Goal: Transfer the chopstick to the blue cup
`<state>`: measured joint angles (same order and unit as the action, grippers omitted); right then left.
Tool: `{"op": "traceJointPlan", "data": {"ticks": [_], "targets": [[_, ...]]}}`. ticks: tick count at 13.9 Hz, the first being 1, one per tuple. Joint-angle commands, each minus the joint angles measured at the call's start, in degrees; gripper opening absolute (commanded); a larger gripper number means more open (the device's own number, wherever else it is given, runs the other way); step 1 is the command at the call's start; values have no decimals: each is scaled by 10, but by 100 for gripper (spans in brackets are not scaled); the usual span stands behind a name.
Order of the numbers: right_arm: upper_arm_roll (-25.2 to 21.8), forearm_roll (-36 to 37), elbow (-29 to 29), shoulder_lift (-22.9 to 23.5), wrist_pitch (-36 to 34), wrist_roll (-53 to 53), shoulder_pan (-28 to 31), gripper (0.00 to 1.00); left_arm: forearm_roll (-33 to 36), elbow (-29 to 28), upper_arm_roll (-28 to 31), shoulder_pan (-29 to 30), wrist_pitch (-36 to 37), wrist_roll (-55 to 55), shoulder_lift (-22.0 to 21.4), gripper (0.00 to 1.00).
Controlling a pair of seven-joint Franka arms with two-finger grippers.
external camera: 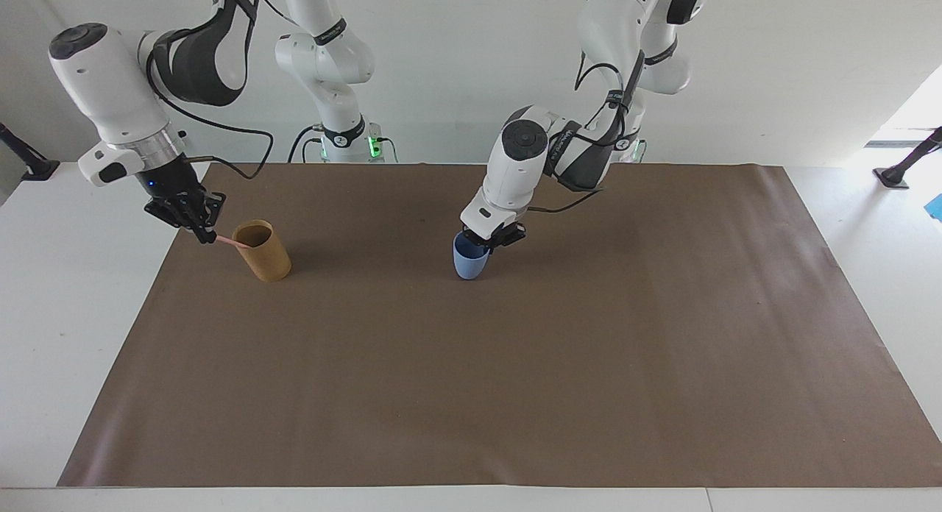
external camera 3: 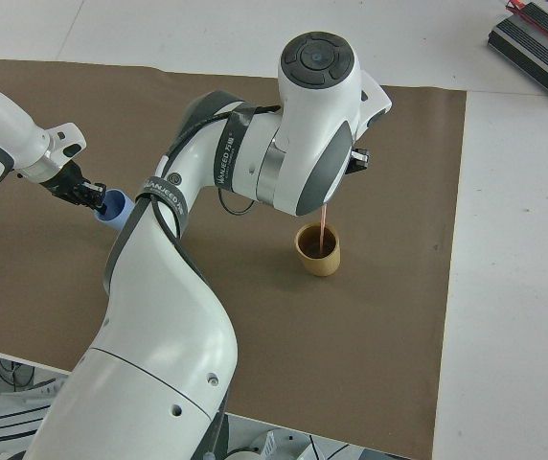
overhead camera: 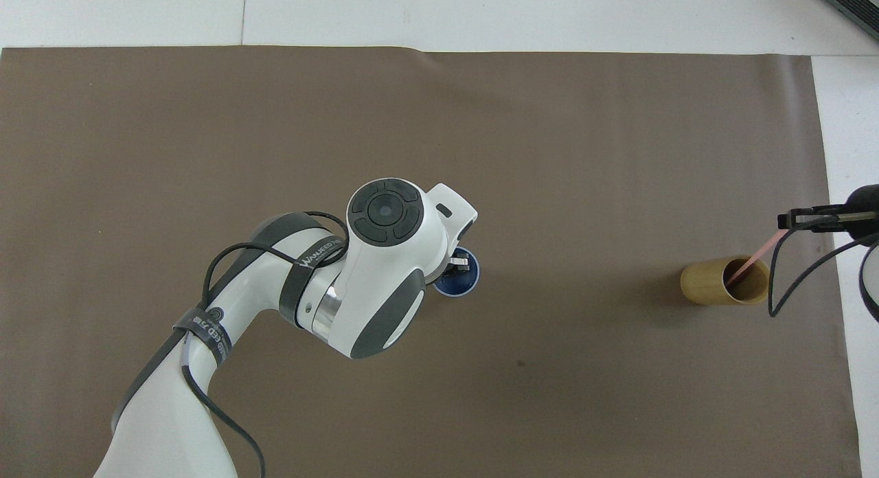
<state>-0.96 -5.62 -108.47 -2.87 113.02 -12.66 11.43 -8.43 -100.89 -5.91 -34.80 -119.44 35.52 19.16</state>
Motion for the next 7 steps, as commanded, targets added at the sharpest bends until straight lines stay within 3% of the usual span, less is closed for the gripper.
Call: {"op": "traceJointPlan", "data": {"ticks": [1,2,3,4,5,6,7], "targets": [[6,-11,65,-5,-78,54,0,0,21,-4,11,-11,-12,16,-1,0],[6,-12,73,-5,-82,68,0,0,31,-6,11,-11,-16,16,-1,0],[10,-11,78,-6,-83,78,0,0,32,-7,12,-11,-16,16,-1,21],[11,-5,87,-6,-83,93,0,0,32,-7,12,-11,-17,17,-1,53],[11,-3,97,-6,-83,111,0,0,32,-7,12,-11,-17,17,-1,92],[11,3,98,-6,-83,130,0,0,38,-6,12,-11,-16,17,-1,100],[11,10,99,-6,-83,145,0,0,54,-2,12,-11,-15,17,-1,100]]}}
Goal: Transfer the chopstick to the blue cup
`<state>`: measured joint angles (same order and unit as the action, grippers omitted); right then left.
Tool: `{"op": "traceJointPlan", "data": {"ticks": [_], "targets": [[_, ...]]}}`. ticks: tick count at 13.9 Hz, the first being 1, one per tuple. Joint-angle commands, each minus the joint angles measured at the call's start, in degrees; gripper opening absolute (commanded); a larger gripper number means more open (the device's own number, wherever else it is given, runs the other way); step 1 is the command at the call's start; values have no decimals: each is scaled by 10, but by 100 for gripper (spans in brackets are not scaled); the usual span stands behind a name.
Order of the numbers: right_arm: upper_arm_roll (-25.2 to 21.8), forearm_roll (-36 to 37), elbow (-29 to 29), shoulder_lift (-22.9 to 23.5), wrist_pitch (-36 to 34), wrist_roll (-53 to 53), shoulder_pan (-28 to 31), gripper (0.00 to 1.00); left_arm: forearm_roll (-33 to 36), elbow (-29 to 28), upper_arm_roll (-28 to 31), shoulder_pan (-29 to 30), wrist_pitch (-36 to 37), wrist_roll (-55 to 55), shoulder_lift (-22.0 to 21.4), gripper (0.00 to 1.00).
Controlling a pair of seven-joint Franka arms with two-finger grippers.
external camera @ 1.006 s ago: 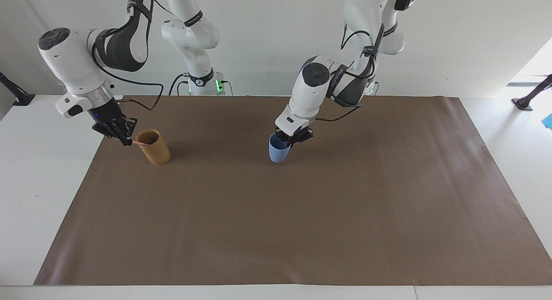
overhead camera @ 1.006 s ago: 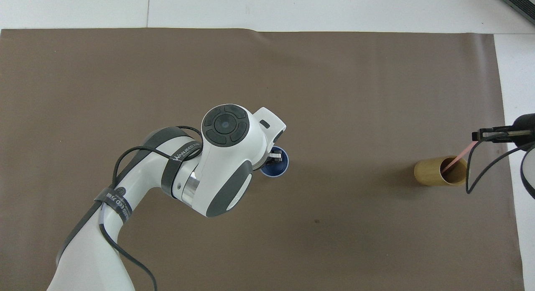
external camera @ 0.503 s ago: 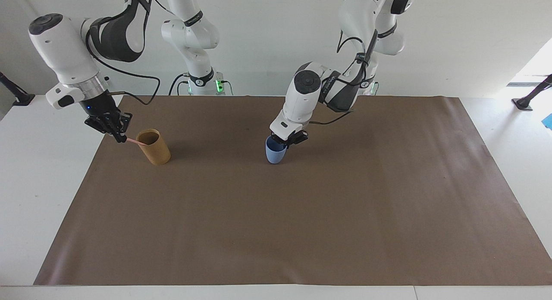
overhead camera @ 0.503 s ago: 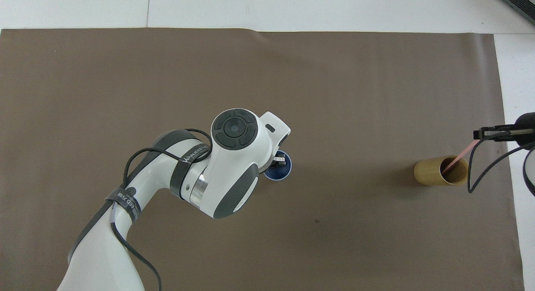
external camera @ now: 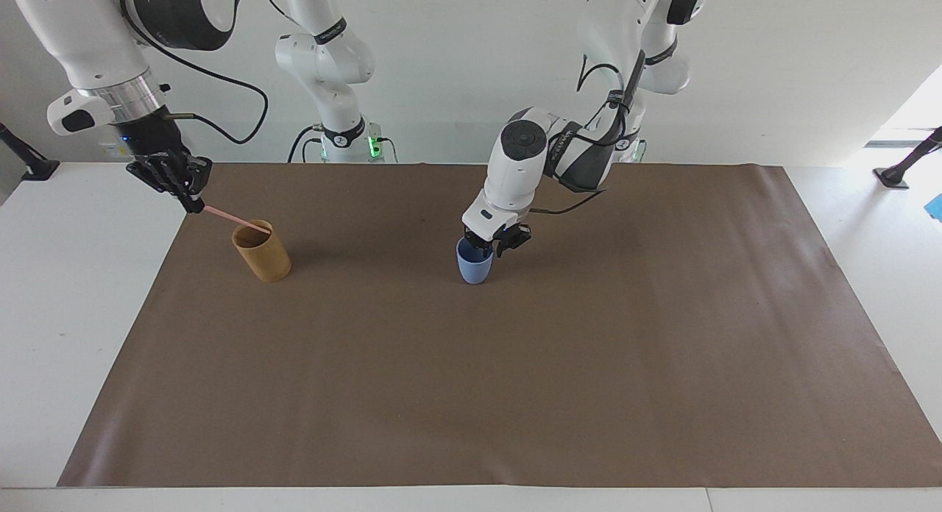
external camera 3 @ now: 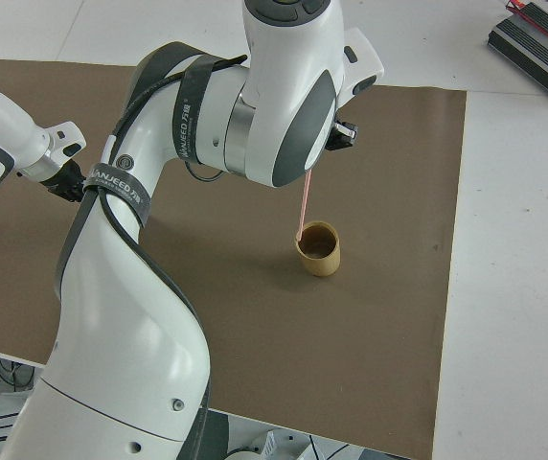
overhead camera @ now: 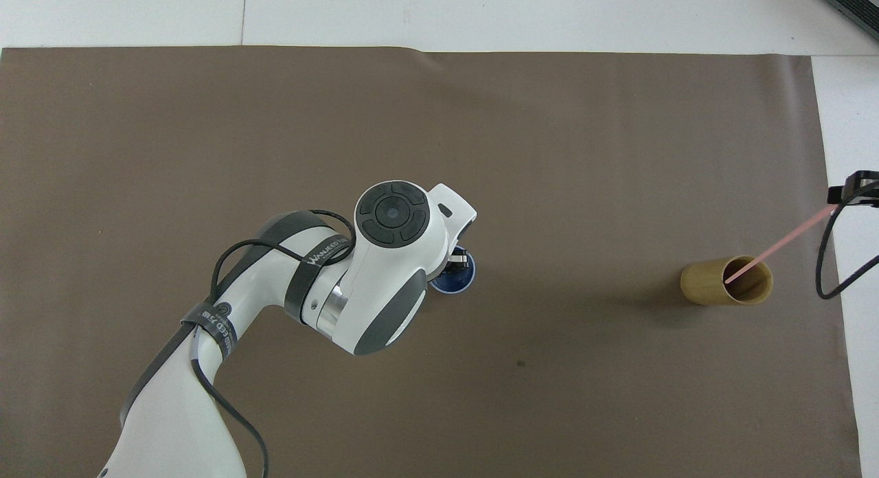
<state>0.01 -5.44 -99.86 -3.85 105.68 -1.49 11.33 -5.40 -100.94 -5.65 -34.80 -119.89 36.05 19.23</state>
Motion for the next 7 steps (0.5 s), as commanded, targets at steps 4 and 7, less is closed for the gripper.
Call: {"op": "traceJointPlan", "data": {"ticks": [4,7], "targets": [[35,21,19,0,-34,171,0,0,33,5,13,0,17,10,-36,100],[88,21,28,1,-34,306,0,0,34,16,16,37,58,0,-66,100]]}}
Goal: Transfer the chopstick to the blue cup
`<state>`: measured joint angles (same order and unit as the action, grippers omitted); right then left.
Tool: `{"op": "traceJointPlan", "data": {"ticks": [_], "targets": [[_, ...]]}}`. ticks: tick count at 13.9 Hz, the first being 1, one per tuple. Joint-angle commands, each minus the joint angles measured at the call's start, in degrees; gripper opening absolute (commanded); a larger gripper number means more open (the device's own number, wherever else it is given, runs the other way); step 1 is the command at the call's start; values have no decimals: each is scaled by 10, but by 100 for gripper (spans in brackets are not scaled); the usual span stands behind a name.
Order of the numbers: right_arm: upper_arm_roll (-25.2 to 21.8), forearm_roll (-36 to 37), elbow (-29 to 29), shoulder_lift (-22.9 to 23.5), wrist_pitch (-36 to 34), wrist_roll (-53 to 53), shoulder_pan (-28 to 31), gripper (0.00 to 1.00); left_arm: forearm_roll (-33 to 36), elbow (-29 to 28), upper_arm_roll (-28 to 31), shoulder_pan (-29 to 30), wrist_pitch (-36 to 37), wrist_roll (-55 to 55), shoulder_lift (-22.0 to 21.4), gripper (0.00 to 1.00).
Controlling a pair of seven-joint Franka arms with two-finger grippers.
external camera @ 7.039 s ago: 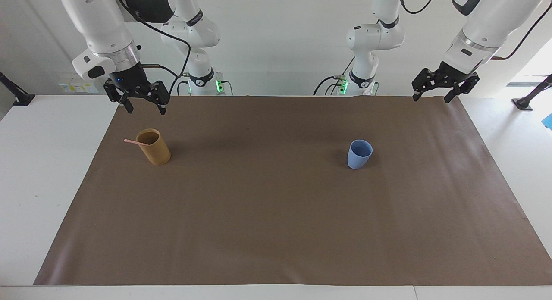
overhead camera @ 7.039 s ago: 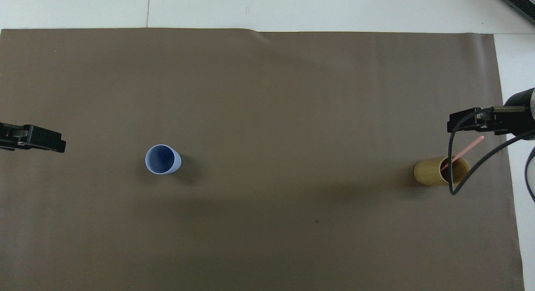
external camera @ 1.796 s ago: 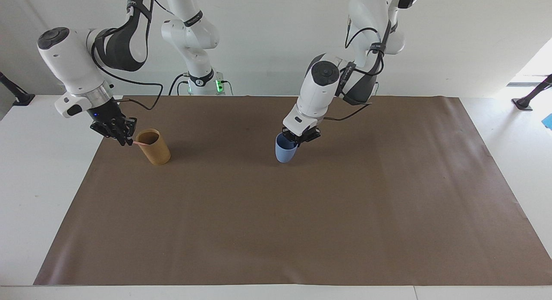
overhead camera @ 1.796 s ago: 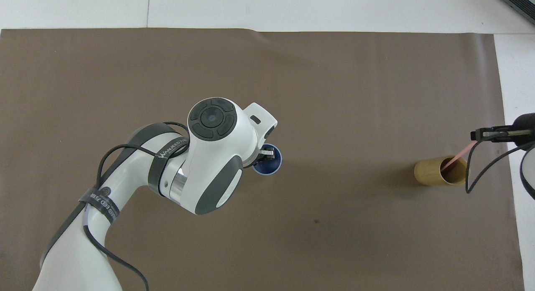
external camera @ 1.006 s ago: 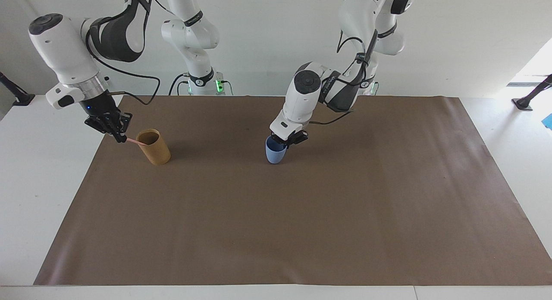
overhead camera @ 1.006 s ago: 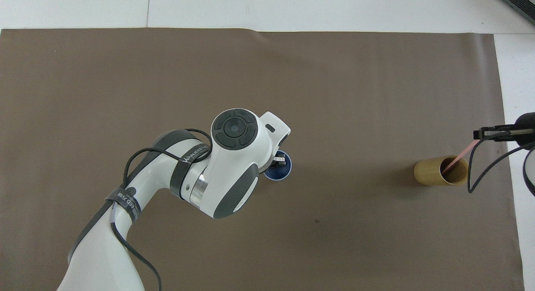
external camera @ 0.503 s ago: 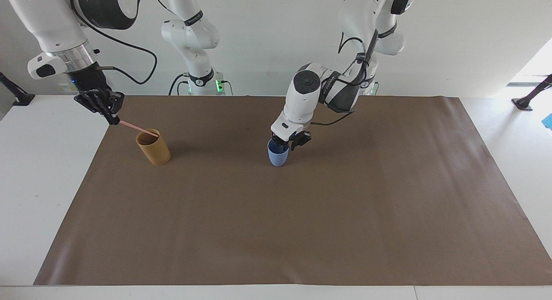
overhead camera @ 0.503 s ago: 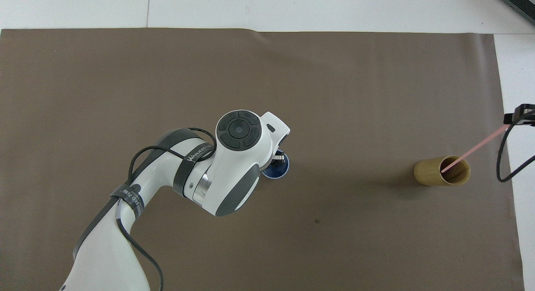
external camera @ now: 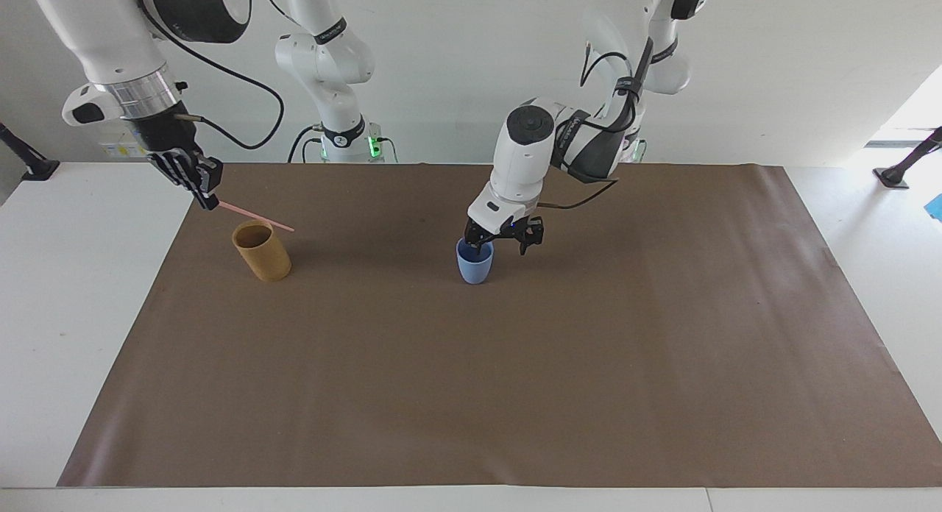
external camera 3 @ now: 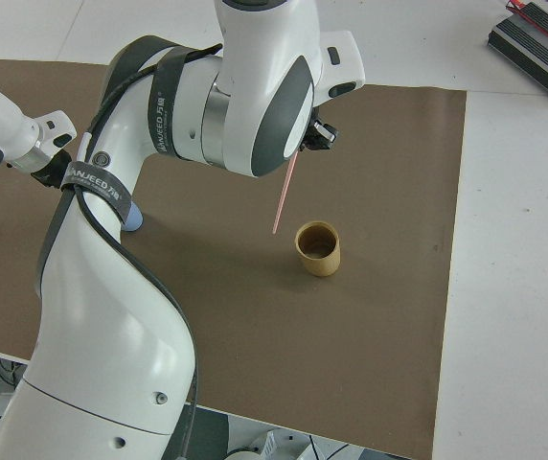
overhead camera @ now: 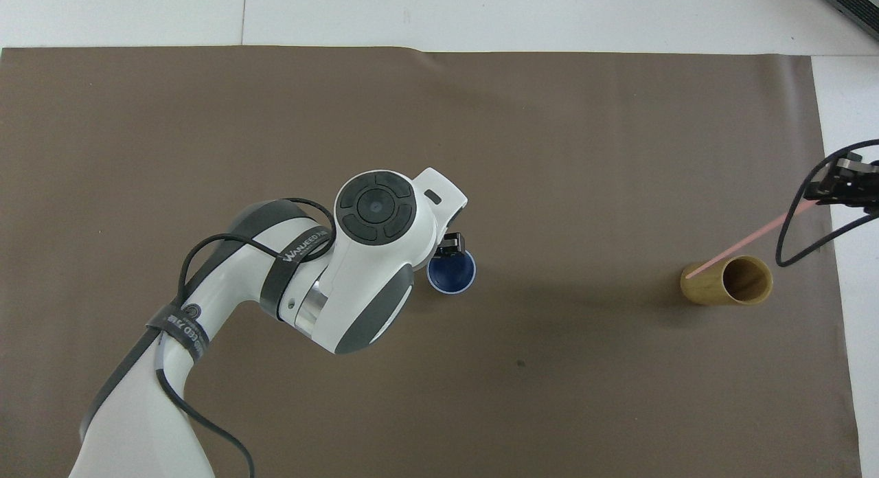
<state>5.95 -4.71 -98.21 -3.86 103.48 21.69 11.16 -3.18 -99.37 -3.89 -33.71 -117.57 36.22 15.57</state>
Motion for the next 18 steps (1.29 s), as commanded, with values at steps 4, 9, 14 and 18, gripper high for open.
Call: {"op": "traceJointPlan", "data": {"ticks": [4,9,14,18], "targets": [[50,13,9,1,4,251,-41,0,11,-1,0,108,123,-107,-91,100],[52,12,5,18,50,347,-122,0,12,-2,0,235,202,-278,-145,100],[52,13,5,48,99,391,-183,0,12,37,1,304,215,-353,-152,100],[52,14,-15,55,110,392,-212,0,31,64,1,305,245,-353,-148,100]]}}
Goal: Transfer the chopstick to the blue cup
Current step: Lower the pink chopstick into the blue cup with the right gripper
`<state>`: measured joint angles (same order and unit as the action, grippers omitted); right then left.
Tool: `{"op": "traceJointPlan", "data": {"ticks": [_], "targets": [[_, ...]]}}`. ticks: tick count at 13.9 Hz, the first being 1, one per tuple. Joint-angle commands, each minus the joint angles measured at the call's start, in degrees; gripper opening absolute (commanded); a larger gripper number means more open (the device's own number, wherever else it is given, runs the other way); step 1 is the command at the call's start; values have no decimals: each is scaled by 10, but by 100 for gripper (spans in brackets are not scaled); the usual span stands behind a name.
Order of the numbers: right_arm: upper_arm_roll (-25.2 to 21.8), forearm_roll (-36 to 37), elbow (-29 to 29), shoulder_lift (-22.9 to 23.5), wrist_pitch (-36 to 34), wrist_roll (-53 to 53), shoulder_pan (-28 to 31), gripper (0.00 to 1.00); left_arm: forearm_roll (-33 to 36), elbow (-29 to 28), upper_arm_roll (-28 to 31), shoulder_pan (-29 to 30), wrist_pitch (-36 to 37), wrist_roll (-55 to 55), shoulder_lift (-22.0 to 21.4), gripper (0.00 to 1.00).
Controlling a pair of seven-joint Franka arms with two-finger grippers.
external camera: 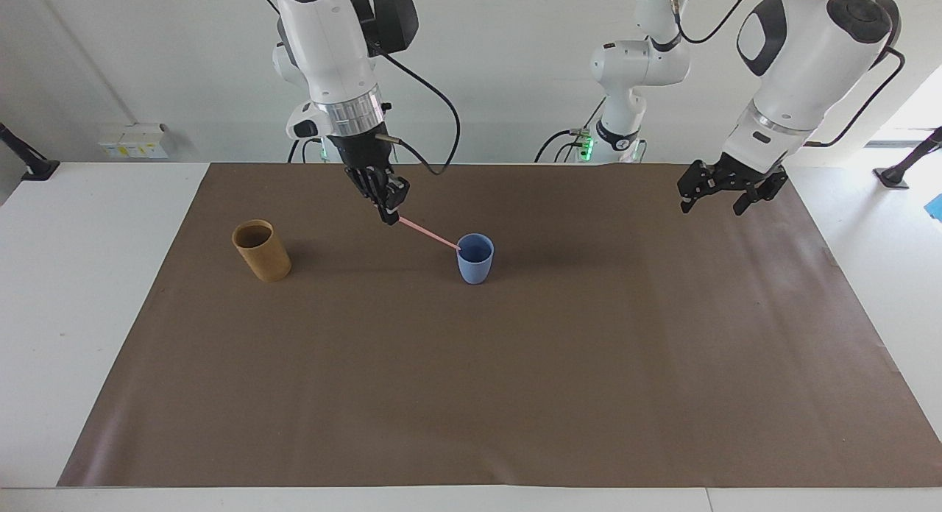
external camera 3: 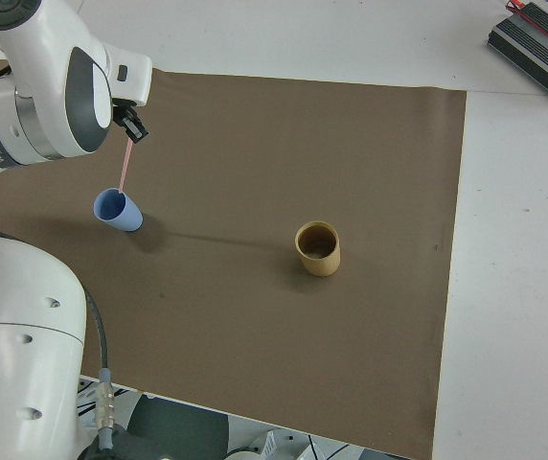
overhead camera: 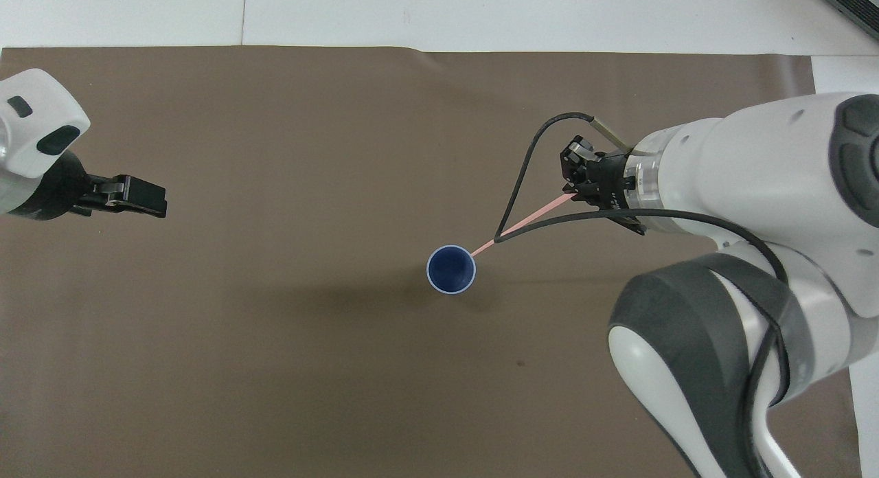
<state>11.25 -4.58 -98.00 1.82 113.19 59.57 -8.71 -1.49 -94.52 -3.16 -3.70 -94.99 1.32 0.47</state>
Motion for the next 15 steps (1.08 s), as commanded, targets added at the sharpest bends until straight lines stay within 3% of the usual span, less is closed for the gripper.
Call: {"op": "traceJointPlan", "data": {"ticks": [1,5,9,13,15], "targets": [[-1,12,-23,-2,12,13,-20,0,14,16,-5,5,15,-2,0,100],[-1,21,-60,-2,22,-7,-34,0,10,16,-4,32,16,-6,-16,100],[-1,55,-99,3,107,-38,-36,0,-6,22,0,34,20,-3,-21,100],[-1,55,-99,19,121,-35,-61,0,-2,100,-1,34,124,-6,-10,100],[-1,55,-99,18,115,-33,-62,3,-5,97,-1,33,134,-12,-17,100]]}}
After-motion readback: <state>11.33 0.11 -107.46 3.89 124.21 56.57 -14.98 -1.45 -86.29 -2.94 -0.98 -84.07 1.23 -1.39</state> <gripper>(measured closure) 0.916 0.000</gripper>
